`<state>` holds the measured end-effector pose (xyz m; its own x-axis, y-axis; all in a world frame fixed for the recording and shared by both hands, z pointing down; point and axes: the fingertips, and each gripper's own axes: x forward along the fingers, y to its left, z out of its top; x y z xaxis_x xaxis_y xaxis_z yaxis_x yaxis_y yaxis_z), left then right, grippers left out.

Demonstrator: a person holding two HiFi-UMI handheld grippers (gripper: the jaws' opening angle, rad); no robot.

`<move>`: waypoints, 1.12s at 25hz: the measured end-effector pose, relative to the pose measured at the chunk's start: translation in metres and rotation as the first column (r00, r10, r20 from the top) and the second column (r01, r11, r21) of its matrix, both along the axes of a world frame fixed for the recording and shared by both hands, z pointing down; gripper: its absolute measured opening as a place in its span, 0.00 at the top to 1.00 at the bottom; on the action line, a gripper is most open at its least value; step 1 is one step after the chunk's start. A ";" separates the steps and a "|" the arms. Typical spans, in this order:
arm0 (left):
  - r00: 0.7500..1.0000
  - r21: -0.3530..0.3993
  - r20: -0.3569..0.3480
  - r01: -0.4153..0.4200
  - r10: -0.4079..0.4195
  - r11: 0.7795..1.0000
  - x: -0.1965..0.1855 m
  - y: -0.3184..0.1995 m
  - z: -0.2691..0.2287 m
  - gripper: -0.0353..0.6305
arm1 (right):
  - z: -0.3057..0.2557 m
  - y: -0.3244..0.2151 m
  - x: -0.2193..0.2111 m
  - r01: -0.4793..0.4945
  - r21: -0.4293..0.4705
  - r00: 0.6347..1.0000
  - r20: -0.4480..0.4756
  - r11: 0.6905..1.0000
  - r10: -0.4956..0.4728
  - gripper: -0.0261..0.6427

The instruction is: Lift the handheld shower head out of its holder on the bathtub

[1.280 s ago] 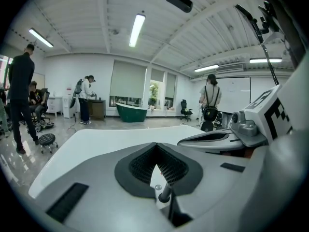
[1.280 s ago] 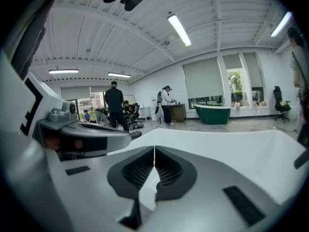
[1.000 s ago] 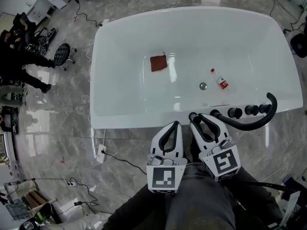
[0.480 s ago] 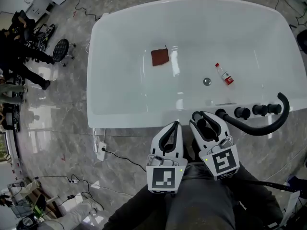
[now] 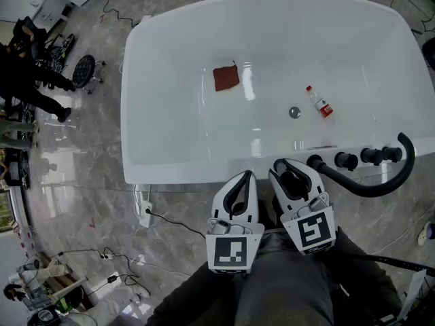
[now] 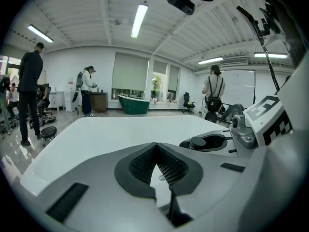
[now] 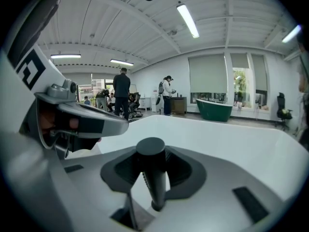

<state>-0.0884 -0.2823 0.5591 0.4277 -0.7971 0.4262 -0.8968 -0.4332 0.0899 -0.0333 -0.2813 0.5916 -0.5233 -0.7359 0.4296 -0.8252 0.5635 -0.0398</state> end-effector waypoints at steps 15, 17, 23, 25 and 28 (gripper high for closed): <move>1.000 0.000 0.004 0.005 -0.005 1.000 -0.001 -0.001 -0.004 0.94 | 0.002 -0.002 0.001 -0.013 -0.012 1.000 0.006 1.000 0.013 0.76; 1.000 -0.004 0.004 0.008 -0.008 1.000 0.000 0.000 -0.002 0.94 | 0.002 -0.002 0.001 -0.012 -0.004 1.000 0.007 1.000 0.012 0.76; 1.000 -0.010 0.001 0.013 -0.013 1.000 0.003 -0.001 0.002 0.94 | 0.003 -0.004 0.000 0.002 0.001 1.000 0.011 1.000 -0.002 0.76; 1.000 -0.010 0.004 0.011 -0.011 1.000 0.004 -0.002 0.003 0.94 | 0.008 -0.003 0.000 0.006 -0.014 1.000 0.002 1.000 -0.006 0.76; 1.000 -0.012 0.010 0.013 -0.013 1.000 0.003 -0.001 0.006 0.94 | 0.014 -0.001 0.001 0.017 -0.012 1.000 -0.011 1.000 -0.018 0.76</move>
<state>-0.0856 -0.2832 0.5646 0.4133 -0.7975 0.4395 -0.9032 -0.4205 0.0863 -0.0328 -0.2820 0.6060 -0.5311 -0.7215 0.4444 -0.8156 0.5774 -0.0373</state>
